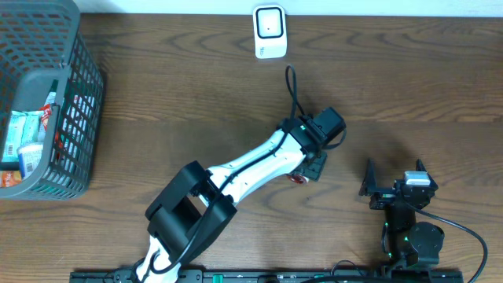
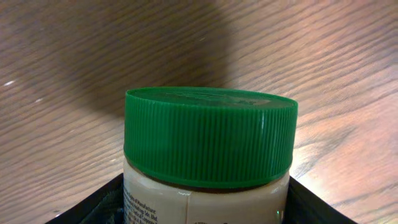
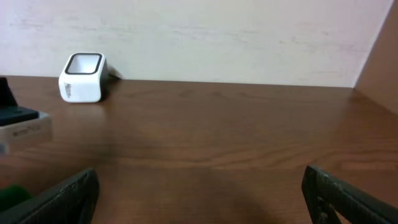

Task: Scan the item barcode
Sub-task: 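Lower the jar onto the table, open the left gripper, withdraw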

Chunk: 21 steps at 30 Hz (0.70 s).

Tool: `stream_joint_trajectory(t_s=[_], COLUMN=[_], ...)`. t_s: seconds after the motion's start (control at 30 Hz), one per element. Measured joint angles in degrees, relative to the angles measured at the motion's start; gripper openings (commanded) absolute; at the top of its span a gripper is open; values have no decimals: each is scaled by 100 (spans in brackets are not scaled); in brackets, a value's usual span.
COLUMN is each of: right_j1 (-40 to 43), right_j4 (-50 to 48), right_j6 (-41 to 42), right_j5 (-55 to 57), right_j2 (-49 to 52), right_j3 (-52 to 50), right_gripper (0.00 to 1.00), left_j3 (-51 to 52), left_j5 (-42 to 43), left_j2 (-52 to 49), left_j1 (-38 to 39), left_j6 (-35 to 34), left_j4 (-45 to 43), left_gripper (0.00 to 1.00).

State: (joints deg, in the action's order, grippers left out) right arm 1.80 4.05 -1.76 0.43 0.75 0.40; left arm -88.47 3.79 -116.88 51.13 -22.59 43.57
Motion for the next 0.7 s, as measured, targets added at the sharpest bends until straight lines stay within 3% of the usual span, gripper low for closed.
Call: stream_joint_trajectory(t_s=[0.07,0.17,0.37,0.7], right_j1=[0,0,0,0], right_j4=[0,0,0,0], right_j6=[2,0,0,0], right_j5=[0,0,0,0], right_j2=[0,-2,0,0], right_j3=[0,0,0,0], right_gripper=[99,99,99,99], left_j3=[0,0,0,7], left_j5=[-24,-74,-81,-79], left_j2=[0,0,0,0], left_j1=[2,-9,-7,-7], left_j6=[-66,-136,-168,-186], left_j4=[-37,-35,11,94], left_gripper=[54,66,72,73])
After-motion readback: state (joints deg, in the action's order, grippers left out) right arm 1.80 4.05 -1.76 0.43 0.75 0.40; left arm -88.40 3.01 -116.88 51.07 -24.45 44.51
